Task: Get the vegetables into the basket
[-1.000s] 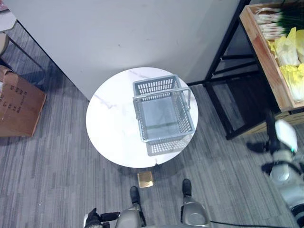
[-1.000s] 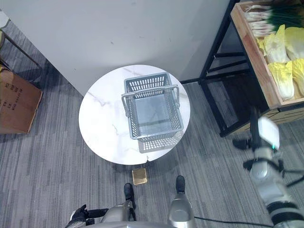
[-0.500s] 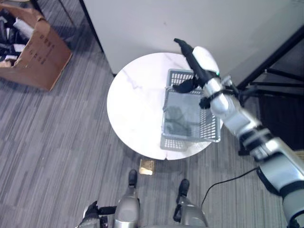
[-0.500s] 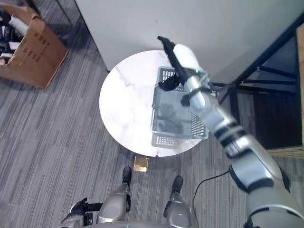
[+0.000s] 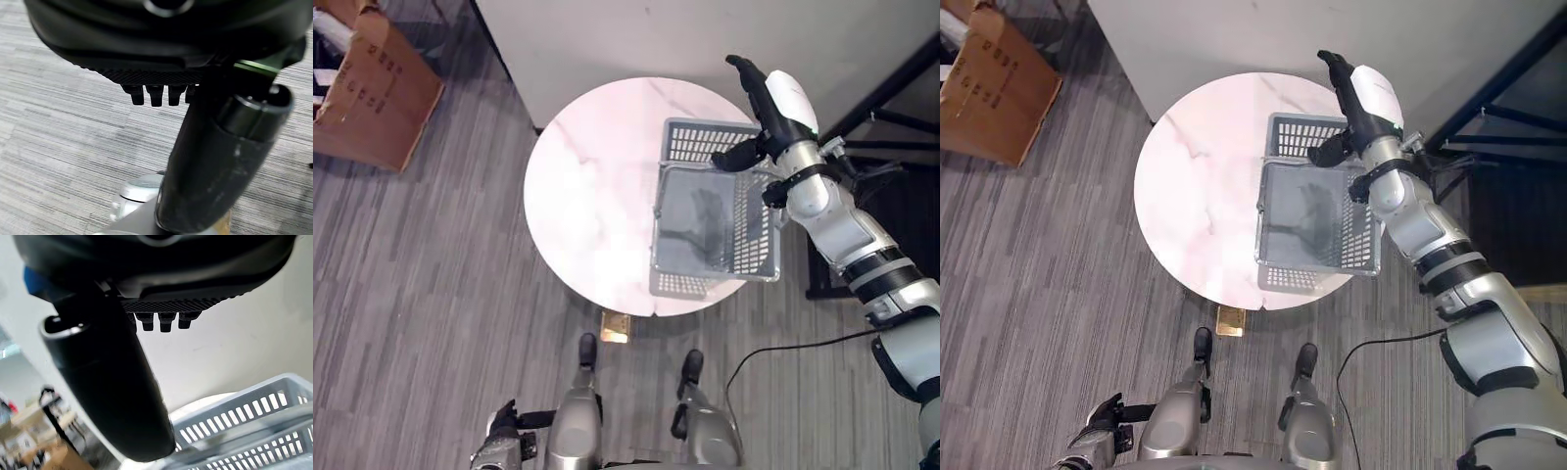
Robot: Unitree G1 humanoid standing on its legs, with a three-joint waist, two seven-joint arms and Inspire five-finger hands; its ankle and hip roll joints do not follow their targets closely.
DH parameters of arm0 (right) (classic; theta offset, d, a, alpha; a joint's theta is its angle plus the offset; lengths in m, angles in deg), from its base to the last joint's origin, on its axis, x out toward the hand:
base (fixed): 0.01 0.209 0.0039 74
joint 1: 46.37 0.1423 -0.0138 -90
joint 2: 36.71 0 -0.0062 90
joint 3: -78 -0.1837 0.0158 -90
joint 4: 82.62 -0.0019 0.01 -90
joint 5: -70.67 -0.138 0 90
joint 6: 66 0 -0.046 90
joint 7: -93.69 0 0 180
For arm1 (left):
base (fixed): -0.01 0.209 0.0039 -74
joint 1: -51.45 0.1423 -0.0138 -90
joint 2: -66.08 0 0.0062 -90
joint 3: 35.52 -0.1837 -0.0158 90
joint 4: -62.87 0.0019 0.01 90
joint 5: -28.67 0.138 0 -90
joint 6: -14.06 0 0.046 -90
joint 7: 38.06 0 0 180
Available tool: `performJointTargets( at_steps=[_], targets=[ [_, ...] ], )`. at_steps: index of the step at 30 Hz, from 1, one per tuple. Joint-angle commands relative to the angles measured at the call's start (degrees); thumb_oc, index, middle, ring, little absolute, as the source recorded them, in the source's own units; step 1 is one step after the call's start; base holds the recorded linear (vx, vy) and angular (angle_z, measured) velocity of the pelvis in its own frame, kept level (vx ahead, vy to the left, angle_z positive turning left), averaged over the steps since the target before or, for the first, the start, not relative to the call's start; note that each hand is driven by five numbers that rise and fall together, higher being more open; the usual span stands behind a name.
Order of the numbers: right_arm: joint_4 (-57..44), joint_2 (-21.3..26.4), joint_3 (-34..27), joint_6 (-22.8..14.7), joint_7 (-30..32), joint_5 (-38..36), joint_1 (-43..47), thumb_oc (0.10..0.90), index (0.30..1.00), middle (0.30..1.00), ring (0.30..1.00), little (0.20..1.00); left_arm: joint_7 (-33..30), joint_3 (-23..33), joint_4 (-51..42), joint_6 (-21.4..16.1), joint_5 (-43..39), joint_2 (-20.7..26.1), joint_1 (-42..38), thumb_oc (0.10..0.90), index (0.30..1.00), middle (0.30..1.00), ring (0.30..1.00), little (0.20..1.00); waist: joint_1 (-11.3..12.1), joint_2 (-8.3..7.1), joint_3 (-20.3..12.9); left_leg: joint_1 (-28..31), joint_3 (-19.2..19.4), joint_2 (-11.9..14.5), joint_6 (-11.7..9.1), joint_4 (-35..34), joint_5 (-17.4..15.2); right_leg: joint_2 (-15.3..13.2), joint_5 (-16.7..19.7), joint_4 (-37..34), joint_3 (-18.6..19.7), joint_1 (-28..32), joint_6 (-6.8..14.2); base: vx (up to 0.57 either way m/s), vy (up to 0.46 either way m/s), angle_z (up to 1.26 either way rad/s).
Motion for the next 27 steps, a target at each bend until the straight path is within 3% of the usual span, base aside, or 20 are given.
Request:
performJointTargets(
  at_steps=[1,4,9,13,19,20,21,22,23,24,27],
  targets=[
    [-1.69,2.10,-2.09,-5.15,3.91,-2.89,4.95,0.900,1.000,1.000,1.000,1.000,-1.40,-1.75,3.60,0.77,0.42,1.34,1.55,0.900,1.000,1.000,1.000,1.000,0.02,-1.12,-3.28,1.85,-0.16,2.26,-2.54,0.46,-3.96,-2.91,-1.13,1.80,1.88,-2.09,2.73,0.02,-0.016,-0.18],
    [-3.78,3.10,-3.12,-5.38,2.23,-2.36,1.07,0.900,1.000,1.000,1.000,1.000,-0.87,-0.99,3.57,1.30,1.19,1.21,1.92,0.900,1.000,1.000,1.000,1.000,-0.32,-1.22,-3.44,2.11,0.18,2.50,-2.65,0.53,-4.02,-2.76,-1.27,1.74,2.12,-2.01,2.66,0.01,-0.023,-0.13],
    [3.84,7.74,5.66,-4.24,-1.25,2.27,5.49,0.900,1.000,1.000,1.000,1.000,0.10,-1.90,3.87,0.95,2.19,1.67,2.71,0.900,1.000,1.000,1.000,1.000,-0.06,-1.63,-3.08,2.15,0.14,2.63,-2.61,0.60,-3.85,-2.64,-1.08,1.64,2.31,-2.11,2.69,0.00,-0.013,-0.03],
    [13.41,3.83,11.22,-2.93,0.67,4.26,14.88,0.900,1.000,1.000,1.000,1.000,-0.79,-3.23,4.08,0.19,0.83,1.98,2.29,0.900,1.000,1.000,1.000,1.000,0.77,-1.81,-2.68,1.50,-0.20,2.67,-2.66,0.65,-3.49,-2.53,-0.80,1.50,2.30,-2.63,2.57,0.00,0.000,0.00],
    [21.31,0.22,13.93,-1.36,1.61,5.97,19.57,0.900,1.000,1.000,1.000,1.000,-1.41,-4.28,4.14,-0.21,-0.11,2.18,1.80,0.900,1.000,1.000,1.000,1.000,1.58,-1.65,-2.27,0.76,-0.71,2.44,-2.63,0.54,-3.19,-2.54,-0.64,1.57,2.06,-3.08,2.47,0.00,0.002,0.02],
    [21.36,0.20,13.97,-1.38,1.62,5.96,19.61,0.847,0.926,0.926,0.926,0.926,-1.41,-4.26,4.14,-0.21,-0.11,2.17,1.79,0.900,1.000,1.000,1.000,1.000,1.56,-1.65,-2.27,0.74,-0.71,2.44,-2.63,0.54,-3.19,-2.54,-0.64,1.57,2.06,-3.09,2.47,0.00,0.001,0.03],
    [23.85,-1.36,13.97,-0.97,1.59,6.13,19.94,0.625,0.616,0.616,0.616,0.616,-1.55,-4.61,4.18,-0.37,-0.33,2.17,1.65,0.900,1.000,1.000,1.000,1.000,1.81,-1.56,-2.21,0.58,-0.83,2.42,-2.59,0.54,-3.12,-2.57,-0.59,1.56,1.94,-3.16,2.44,-0.01,0.006,0.03],
    [24.73,-2.12,13.97,-0.73,1.52,6.30,19.89,0.512,0.456,0.456,0.456,0.456,-1.39,-4.77,4.22,-0.43,-0.44,2.24,1.75,0.900,1.000,1.000,1.000,1.000,2.00,-1.44,-2.12,0.51,-0.86,2.36,-2.56,0.53,-3.07,-2.60,-0.56,1.62,1.95,-3.17,2.43,-0.01,0.012,0.03],
    [25.79,-2.91,14.46,-0.54,1.29,6.97,19.75,0.437,0.352,0.352,0.352,0.352,-1.57,-4.91,4.28,-0.47,-0.42,2.10,1.68,0.900,1.000,1.000,1.000,1.000,2.09,-1.43,-2.09,0.50,-0.91,2.33,-2.54,0.54,-3.11,-2.65,-0.55,1.62,1.94,-3.17,2.43,0.00,0.000,0.00],
    [26.82,-3.31,15.03,-0.36,1.10,7.81,19.87,0.400,0.300,0.300,0.300,0.300,-1.60,-5.06,4.27,-0.53,-0.35,2.01,1.60,0.900,1.000,1.000,1.000,1.000,2.09,-1.41,-2.11,0.51,-0.94,2.27,-2.51,0.51,-3.12,-2.62,-0.54,1.67,1.97,-3.23,2.44,0.00,0.000,0.00],
    [30.86,-4.52,17.71,0.38,-0.45,11.22,20.12,0.400,0.300,0.300,0.300,0.300,-1.56,-5.73,4.22,-0.76,-0.21,1.96,1.43,0.900,1.000,1.000,1.000,1.000,2.16,-1.45,-2.09,0.44,-1.13,2.19,-2.42,0.52,-3.16,-2.71,-0.58,1.76,1.93,-3.30,2.42,0.00,0.000,0.00]
  ],
)
